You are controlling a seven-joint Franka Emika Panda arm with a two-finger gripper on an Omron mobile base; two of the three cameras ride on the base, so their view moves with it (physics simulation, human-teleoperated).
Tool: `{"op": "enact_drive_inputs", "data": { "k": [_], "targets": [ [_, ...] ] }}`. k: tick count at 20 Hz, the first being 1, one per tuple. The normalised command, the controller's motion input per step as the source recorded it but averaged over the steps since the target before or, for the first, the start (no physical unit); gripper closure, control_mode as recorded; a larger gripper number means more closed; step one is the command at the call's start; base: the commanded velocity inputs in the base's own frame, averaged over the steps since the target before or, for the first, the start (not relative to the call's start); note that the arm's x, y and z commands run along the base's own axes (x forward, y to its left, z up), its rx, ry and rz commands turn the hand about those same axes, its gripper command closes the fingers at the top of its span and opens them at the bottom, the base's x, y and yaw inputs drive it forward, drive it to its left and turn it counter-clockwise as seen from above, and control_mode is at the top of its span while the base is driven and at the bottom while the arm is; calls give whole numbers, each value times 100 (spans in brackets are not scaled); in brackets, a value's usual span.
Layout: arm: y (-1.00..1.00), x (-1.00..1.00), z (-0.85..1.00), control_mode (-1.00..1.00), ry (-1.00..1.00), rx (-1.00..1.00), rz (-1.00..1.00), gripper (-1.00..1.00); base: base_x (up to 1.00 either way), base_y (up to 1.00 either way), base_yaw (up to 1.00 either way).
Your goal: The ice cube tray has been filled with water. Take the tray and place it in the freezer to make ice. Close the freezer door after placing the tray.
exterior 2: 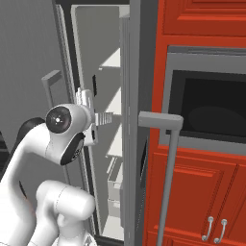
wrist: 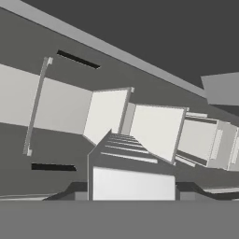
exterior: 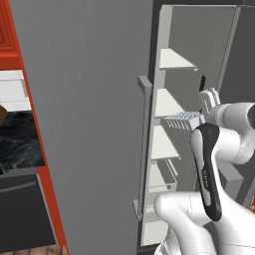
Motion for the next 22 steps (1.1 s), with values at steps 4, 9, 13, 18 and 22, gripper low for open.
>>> {"op": "enact_drive_inputs", "data": {
  "k": [4, 9, 13, 18, 22],
  "targets": [
    [0, 14, -3, -100, 0, 0, 0, 100, 0, 0, 0],
    [0, 10, 0, -100, 0, 0, 0, 100, 0, 0, 0],
    [0, 13, 0, -100, 0, 0, 0, 100, 0, 0, 0],
    [0, 15, 0, -100, 0, 0, 0, 100, 0, 0, 0],
    [0, 9, -1, -100, 0, 0, 0, 100, 0, 0, 0]
  ]
}}
